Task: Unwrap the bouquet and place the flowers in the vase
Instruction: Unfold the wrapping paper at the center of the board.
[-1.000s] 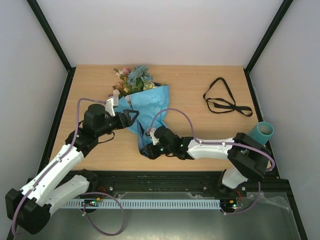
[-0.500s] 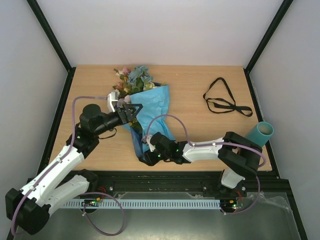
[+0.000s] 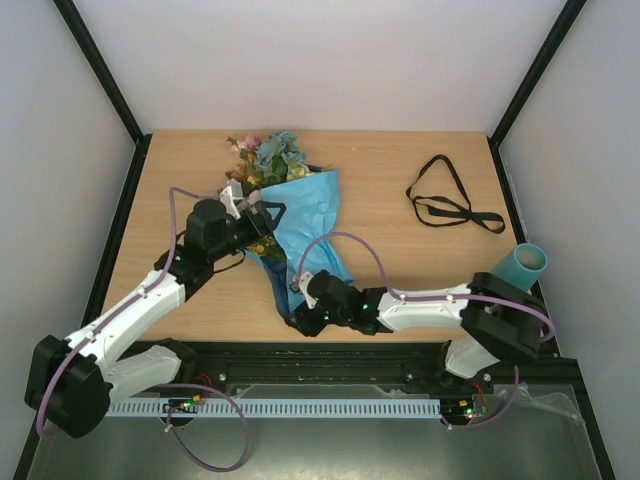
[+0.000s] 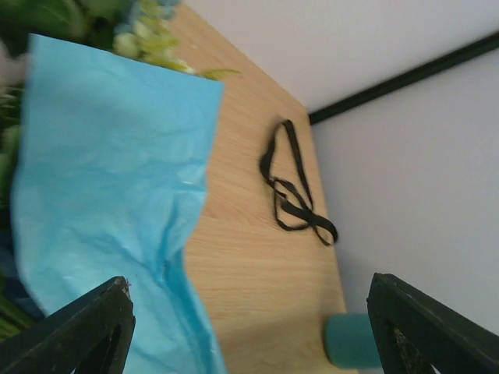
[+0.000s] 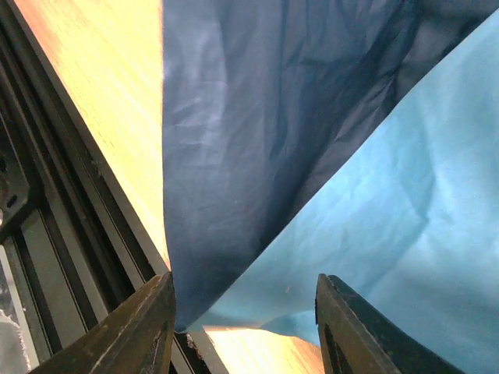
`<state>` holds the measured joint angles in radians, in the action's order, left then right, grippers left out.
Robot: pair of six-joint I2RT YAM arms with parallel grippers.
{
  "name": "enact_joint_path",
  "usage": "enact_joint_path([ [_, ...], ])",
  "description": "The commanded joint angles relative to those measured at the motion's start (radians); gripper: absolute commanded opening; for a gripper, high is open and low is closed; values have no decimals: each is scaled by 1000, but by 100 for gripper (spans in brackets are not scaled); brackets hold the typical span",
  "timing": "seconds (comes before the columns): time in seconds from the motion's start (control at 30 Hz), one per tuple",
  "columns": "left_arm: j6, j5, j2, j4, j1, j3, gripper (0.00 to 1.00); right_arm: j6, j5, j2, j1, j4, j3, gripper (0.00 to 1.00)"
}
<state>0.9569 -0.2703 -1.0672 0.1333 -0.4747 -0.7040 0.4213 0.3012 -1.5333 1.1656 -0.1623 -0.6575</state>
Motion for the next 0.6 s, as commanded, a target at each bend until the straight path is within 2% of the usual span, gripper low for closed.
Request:
enact_joint_path([
  [0.0,-18,195,56,-119,-1,60,84,-53,-173,123,8,126,5,50],
  [0.1,10,250,119,-141,-1,166,84,-76,-297,177,8,222,-20,54],
  [0.2,43,235,178,-131,2,279,84,-96,-437,216,7,280,-31,66],
  [0.27,43,224,216,-150,-1,321,84,-113,-526,229,6,304,-38,70],
  [0.37,37,259,275,-217,-1,346,84,-137,-626,223,5,323,-51,73],
  [0.57,-2,352,345,-334,-1,342,86,-166,-721,166,1,312,-65,82],
])
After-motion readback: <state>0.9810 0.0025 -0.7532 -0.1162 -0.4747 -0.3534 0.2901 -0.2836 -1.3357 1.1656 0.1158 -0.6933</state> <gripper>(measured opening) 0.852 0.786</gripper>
